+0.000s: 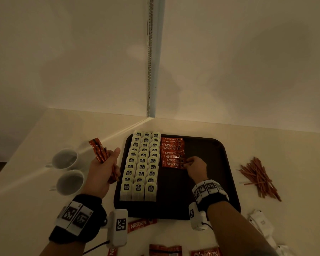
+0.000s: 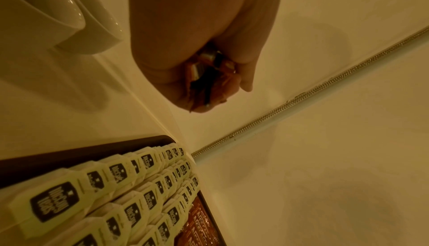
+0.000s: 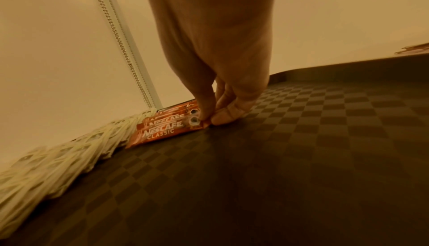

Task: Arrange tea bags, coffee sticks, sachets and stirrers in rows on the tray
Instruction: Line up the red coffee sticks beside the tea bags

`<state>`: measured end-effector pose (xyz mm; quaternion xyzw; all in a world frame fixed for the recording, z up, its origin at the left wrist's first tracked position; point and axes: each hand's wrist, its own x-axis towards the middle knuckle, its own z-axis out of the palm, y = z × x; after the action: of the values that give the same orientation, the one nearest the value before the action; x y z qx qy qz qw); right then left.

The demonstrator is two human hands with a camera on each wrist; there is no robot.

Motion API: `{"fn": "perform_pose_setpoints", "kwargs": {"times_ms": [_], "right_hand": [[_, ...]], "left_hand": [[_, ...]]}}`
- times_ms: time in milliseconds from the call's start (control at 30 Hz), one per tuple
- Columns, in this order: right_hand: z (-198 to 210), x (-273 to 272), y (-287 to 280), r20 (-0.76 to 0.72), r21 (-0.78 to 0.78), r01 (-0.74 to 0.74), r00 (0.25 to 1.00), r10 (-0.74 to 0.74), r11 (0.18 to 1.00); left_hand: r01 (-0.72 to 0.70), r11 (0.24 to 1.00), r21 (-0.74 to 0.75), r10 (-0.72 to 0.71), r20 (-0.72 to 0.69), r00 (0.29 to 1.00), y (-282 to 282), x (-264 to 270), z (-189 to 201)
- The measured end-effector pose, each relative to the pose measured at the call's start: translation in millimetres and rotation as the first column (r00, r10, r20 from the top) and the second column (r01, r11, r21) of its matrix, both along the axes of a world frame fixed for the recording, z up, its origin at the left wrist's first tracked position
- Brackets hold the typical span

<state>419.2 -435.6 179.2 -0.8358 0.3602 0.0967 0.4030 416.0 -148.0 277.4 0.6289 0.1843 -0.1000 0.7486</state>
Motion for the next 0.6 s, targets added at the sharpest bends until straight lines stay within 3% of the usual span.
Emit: {"fn": "perform_pose_setpoints", "kwargs": {"times_ms": [367, 600], "right_hand": [[-0.7, 2.7, 3.0, 0.101, -0.019, -0.046, 0.994, 0.048, 0.999], [-4.3, 4.0, 7.6, 0.131, -0.056, -0.072, 0.988, 0.078, 0.996]], "left_hand": [[0.014, 1.0, -0.021, -0.015, -0.039, 0.999, 0.0, -0.3, 1.2], [0.044, 0.965, -0.259, -0.089, -0.165, 0.982, -15.4, 4.2, -0.2]]}}
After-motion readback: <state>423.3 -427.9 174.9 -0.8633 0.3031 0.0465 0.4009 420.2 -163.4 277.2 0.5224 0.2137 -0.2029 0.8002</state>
